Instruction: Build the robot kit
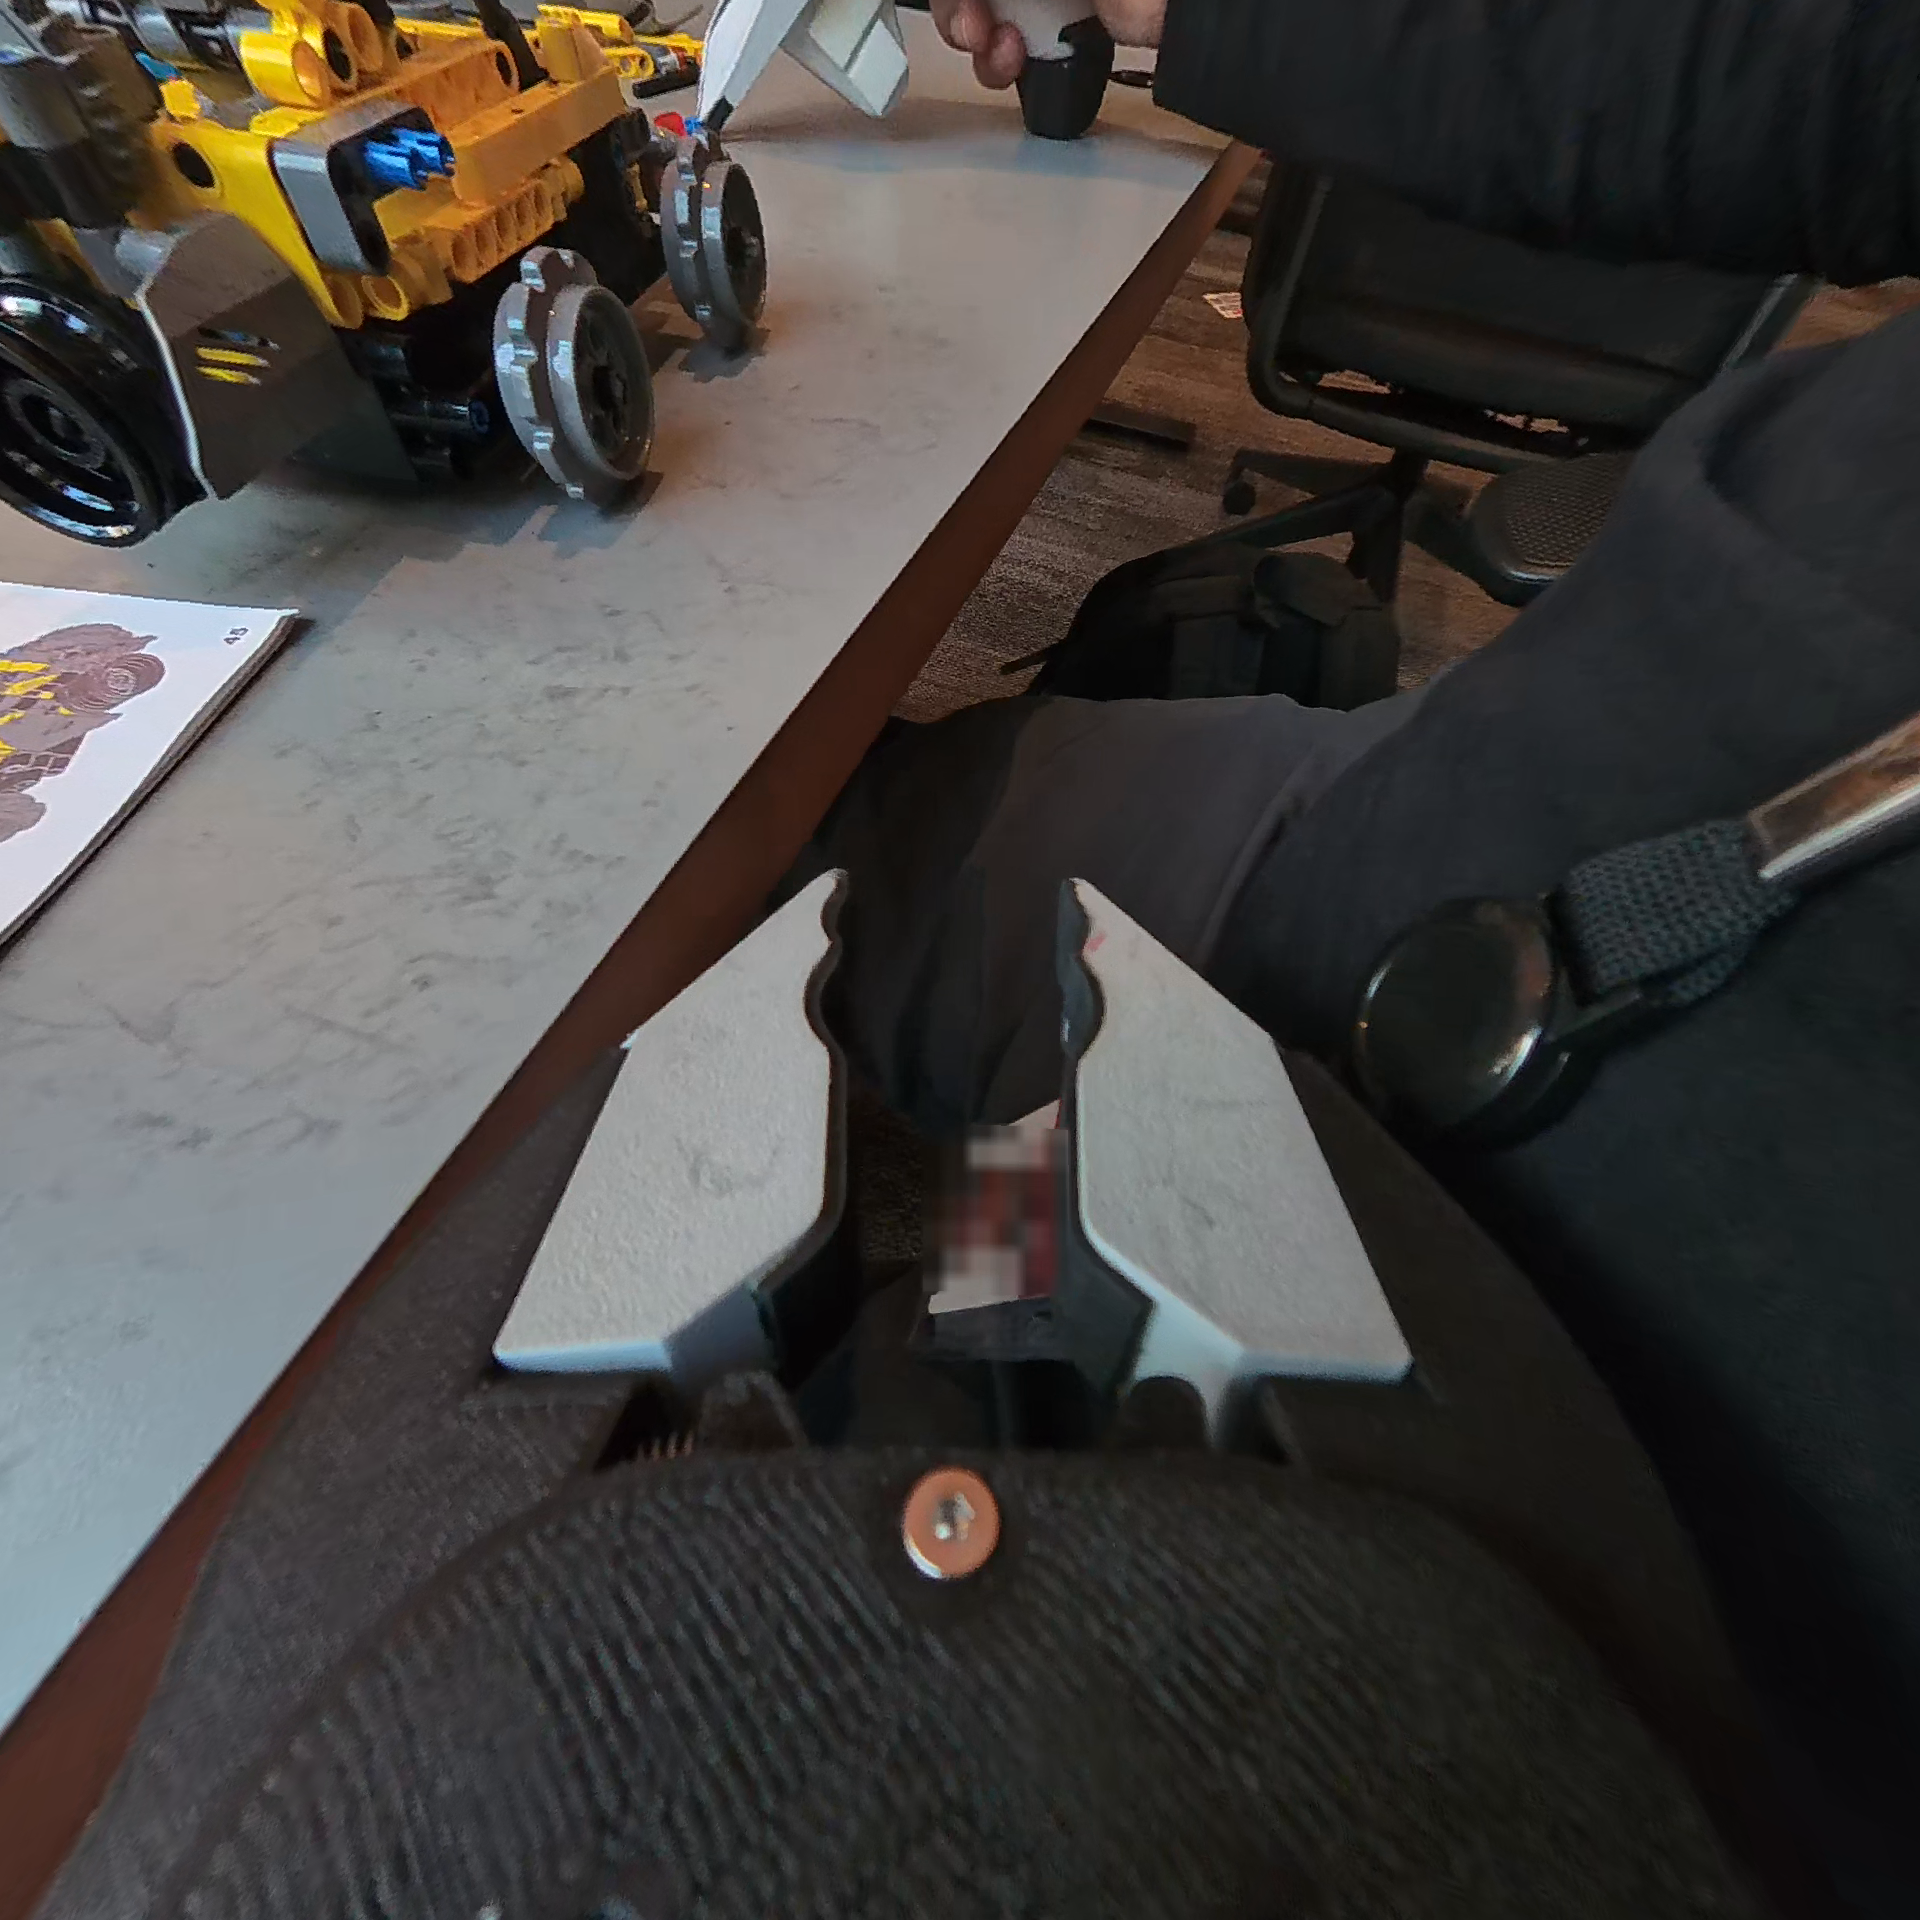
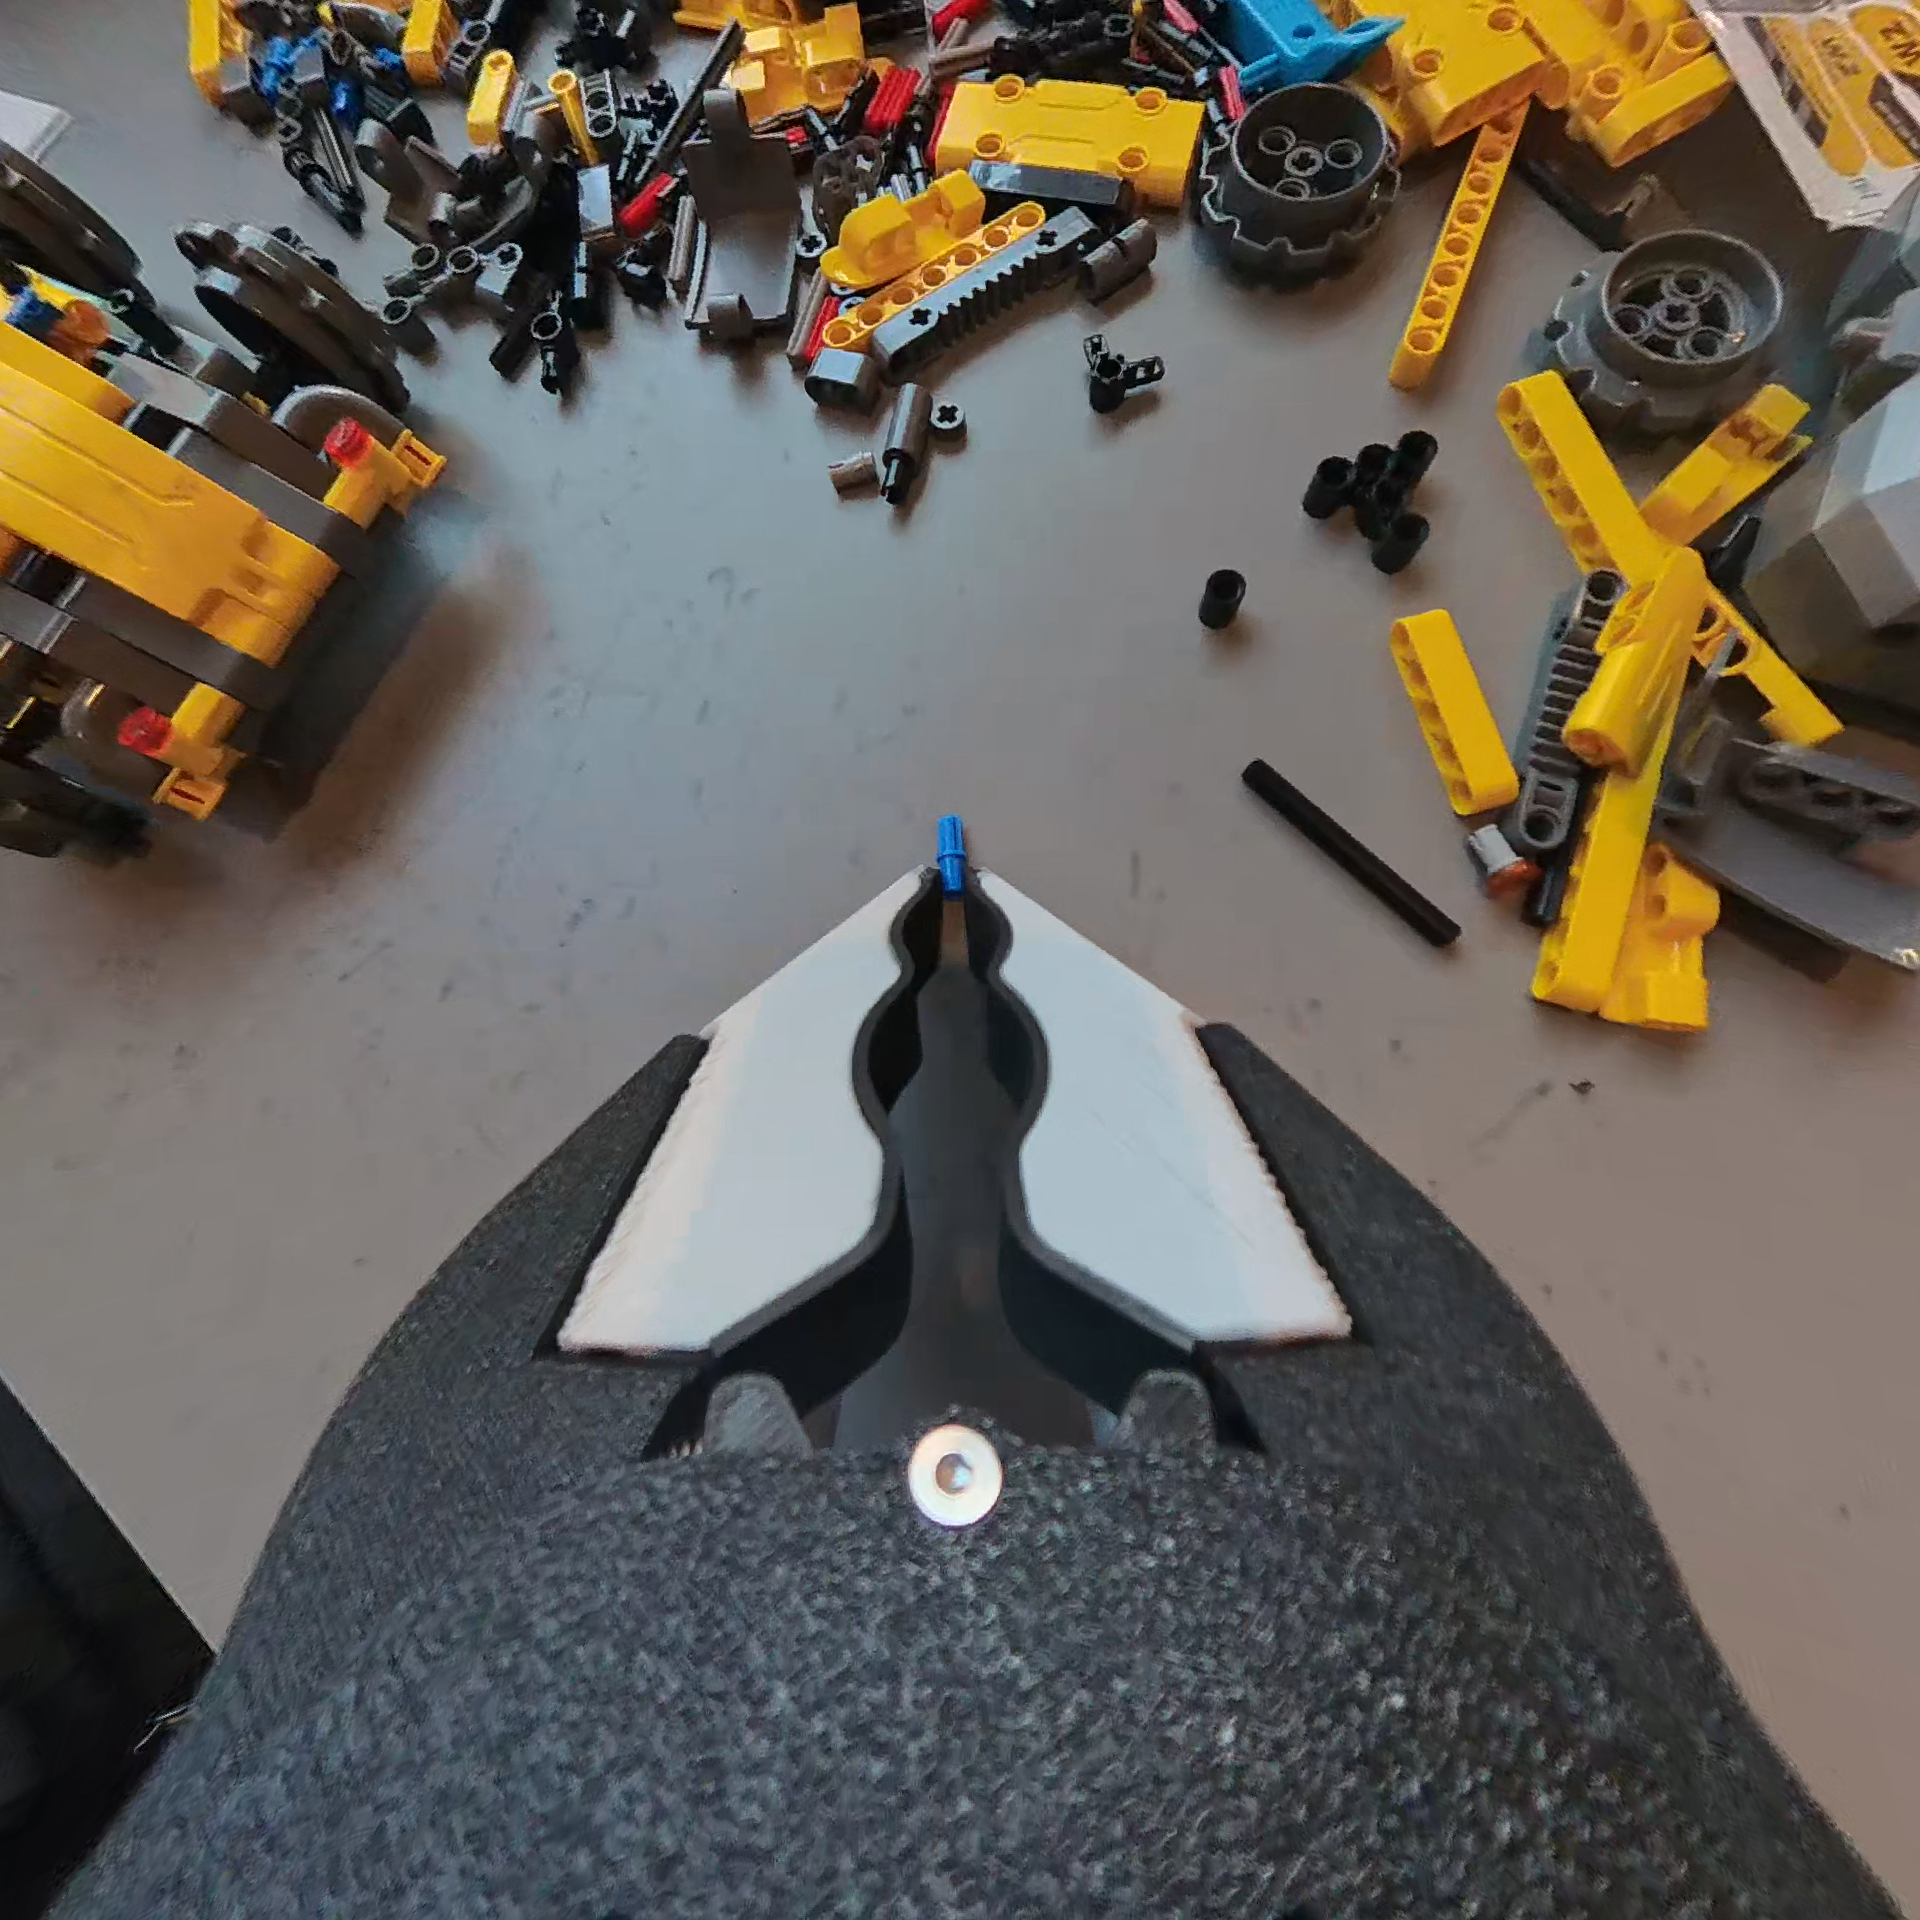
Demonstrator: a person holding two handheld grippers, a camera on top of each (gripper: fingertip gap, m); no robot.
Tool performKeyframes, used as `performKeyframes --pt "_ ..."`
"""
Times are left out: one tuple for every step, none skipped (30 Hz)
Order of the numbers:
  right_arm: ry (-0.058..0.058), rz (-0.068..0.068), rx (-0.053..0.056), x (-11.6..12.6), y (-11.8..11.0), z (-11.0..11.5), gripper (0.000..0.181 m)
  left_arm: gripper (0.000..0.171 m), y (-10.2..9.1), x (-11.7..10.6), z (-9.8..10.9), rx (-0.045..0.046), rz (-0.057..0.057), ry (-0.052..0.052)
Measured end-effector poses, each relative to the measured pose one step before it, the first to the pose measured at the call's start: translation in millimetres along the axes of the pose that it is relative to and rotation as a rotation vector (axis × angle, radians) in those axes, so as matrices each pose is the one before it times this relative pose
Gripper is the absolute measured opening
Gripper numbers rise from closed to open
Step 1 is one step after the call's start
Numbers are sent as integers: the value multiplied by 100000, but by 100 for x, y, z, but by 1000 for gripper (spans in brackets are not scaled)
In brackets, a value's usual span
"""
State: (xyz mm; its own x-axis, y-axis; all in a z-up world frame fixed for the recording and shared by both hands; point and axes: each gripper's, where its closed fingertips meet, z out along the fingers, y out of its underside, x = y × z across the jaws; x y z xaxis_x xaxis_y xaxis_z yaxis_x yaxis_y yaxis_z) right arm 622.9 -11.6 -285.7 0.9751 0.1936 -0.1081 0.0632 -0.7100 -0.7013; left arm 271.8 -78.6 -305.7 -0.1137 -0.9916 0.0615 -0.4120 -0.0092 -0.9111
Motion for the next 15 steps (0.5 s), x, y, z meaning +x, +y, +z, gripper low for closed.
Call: performKeyframes --pt "-313 194 -91 -53 71 -65 4 36 -32 -45 -41 119 -269 74" --pt "-493 47 -107 -158 111 -89 4 36 -23 -36 -24 57 -332 129" --pt "-401 39 -118 -201 138 -106 4 36 -36 -10 -29 118 -244 133" --pt "-165 13 -82 -234 151 -123 4 36 -56 18 -29 223 -82 114" --pt "-704 -172 -365 -373 215 -154 4 36 -63 18 -31 210 70 44" --pt "-937 -511 -819 -461 289 -208 4 36 -35 3 -18 114 184 -134" --pt "-530 -923 -1017 -454 362 -262 4 36 4 0 -5 -89 206 -188" --pt "-87 -1318 -930 -414 402 -296 4 36 37 14 -6 -287 213 -71" --pt "-69 -1242 -720 -390 394 -307 4 36 41 24 -24 -354 280 25" --pt "-151 -573 -404 -322 337 -265 4 36 9 37 -52 -233 468 36" --pt "-166 162 -281 -224 260 -210 4 36 -65 33 -69 121 622 -29" --pt "-215 80 -242 -175 177 -128 4 35 -113 12 -66 428 457 11" --pt "369 -308 18 -33 62 -56 4 35 -123 36 -44 500 25 266" --pt "463 -377 28 1 -14 10 4 36 -99 52 -22 373 -325 455" --pt "372 -127 -233 -4 -21 27 4 36 -46 38 -24 190 -381 408"
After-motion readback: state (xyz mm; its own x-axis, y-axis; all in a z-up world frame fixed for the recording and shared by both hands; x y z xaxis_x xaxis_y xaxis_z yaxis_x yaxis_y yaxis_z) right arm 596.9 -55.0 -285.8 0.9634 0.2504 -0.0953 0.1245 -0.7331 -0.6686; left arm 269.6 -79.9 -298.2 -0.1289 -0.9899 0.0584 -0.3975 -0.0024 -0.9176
